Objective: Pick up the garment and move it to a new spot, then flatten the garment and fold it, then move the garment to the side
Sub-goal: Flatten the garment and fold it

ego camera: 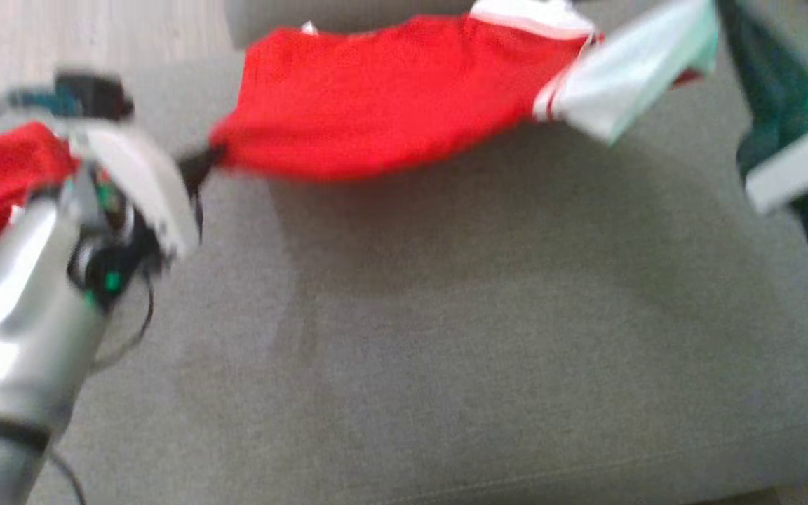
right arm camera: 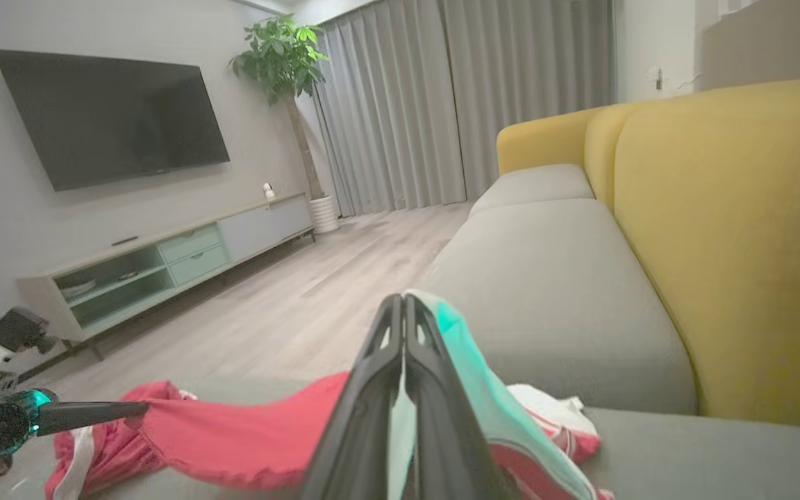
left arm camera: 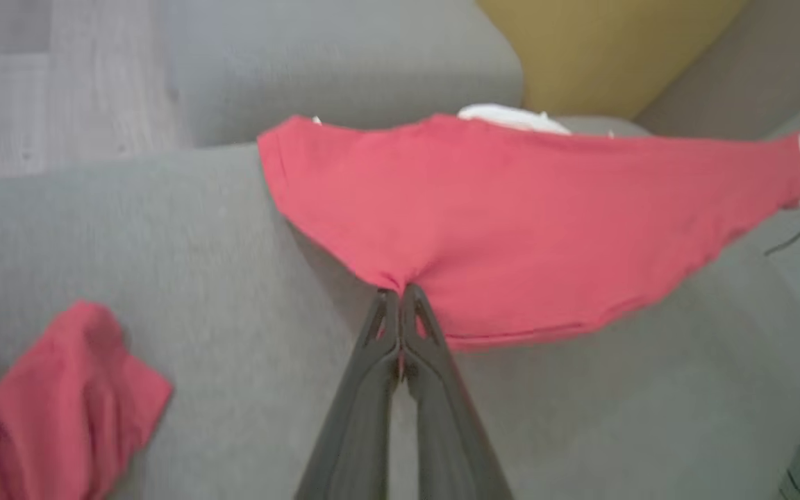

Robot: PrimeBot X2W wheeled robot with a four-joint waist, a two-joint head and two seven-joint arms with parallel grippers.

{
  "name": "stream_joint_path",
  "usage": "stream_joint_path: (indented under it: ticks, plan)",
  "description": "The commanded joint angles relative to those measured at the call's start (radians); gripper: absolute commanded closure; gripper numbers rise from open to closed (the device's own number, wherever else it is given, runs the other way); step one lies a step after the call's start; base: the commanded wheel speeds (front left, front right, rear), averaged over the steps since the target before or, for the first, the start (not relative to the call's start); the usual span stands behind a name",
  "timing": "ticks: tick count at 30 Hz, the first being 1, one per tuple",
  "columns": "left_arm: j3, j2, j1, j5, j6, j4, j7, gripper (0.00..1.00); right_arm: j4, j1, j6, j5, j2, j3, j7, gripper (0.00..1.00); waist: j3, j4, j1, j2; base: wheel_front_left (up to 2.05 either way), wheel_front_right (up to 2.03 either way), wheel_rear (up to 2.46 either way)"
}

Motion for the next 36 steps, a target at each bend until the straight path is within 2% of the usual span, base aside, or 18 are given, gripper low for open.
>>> stream_joint_path:
  ticks: [1,3,6,7,10,16,20,23,27,32,36]
  plan:
    - [0.031,0.079,0.005,-0.020,0.000,-0.063,0.029,1.00,-0.044,0.058,0.008,0.005,-0.054,-0.012,0.002,1.00,-0.063,0.000,0.0001,0.0000,0.00,0.00,0.00]
    - [0.022,0.119,0.082,-0.042,0.007,-0.129,0.075,1.00,-0.083,0.140,0.008,0.002,-0.093,-0.021,0.010,1.00,-0.082,0.000,0.0001,0.0000,0.00,0.00,0.00]
    - [0.014,0.179,0.199,-0.074,0.045,-0.254,0.133,1.00,-0.140,0.263,0.008,-0.005,-0.139,-0.058,0.007,1.00,-0.097,-0.004,0.0001,0.0000,0.00,0.00,0.00]
    - [0.014,0.179,0.199,-0.074,0.045,-0.254,0.133,1.00,-0.140,0.263,0.008,-0.005,-0.139,-0.058,0.007,1.00,-0.097,-0.004,0.0001,0.0000,0.00,0.00,0.00]
    - [0.019,0.237,0.317,-0.112,0.101,-0.397,0.171,1.00,-0.188,0.388,0.008,-0.021,-0.163,-0.136,-0.002,1.00,-0.102,-0.009,0.0001,0.0000,0.00,0.00,0.00]
    - [0.025,0.343,0.505,-0.159,0.214,-0.642,0.223,1.00,-0.292,0.648,0.008,-0.086,-0.175,-0.330,0.030,1.00,-0.087,-0.012,0.0001,0.0000,0.00,0.00,0.00]
    - [0.044,0.380,0.541,-0.177,0.265,-0.744,0.241,1.00,-0.374,0.761,0.008,-0.155,-0.134,-0.477,0.121,1.00,-0.062,-0.006,0.0001,0.0000,0.00,0.00,0.00]
    - [0.049,0.375,0.515,-0.190,0.282,-0.760,0.269,1.00,-0.423,0.778,0.008,-0.214,-0.066,-0.571,0.212,1.00,-0.036,0.002,0.0001,0.0000,0.00,0.00,0.00]
    - [0.041,0.343,0.424,-0.191,0.272,-0.713,0.317,1.00,-0.435,0.718,0.008,-0.281,0.027,-0.645,0.326,1.00,0.008,0.013,0.0001,0.0000,0.00,0.00,0.00]
    - [0.013,0.270,0.286,-0.195,0.242,-0.600,0.387,1.00,-0.336,0.581,0.008,-0.302,0.094,-0.637,0.417,1.00,0.064,0.028,0.0001,0.0000,0.00,0.00,0.00]
    - [0.001,0.214,0.187,-0.196,0.230,-0.492,0.425,1.00,-0.205,0.478,0.008,-0.312,0.121,-0.600,0.435,1.00,0.096,0.033,0.0001,0.0000,0.00,0.00,0.00]
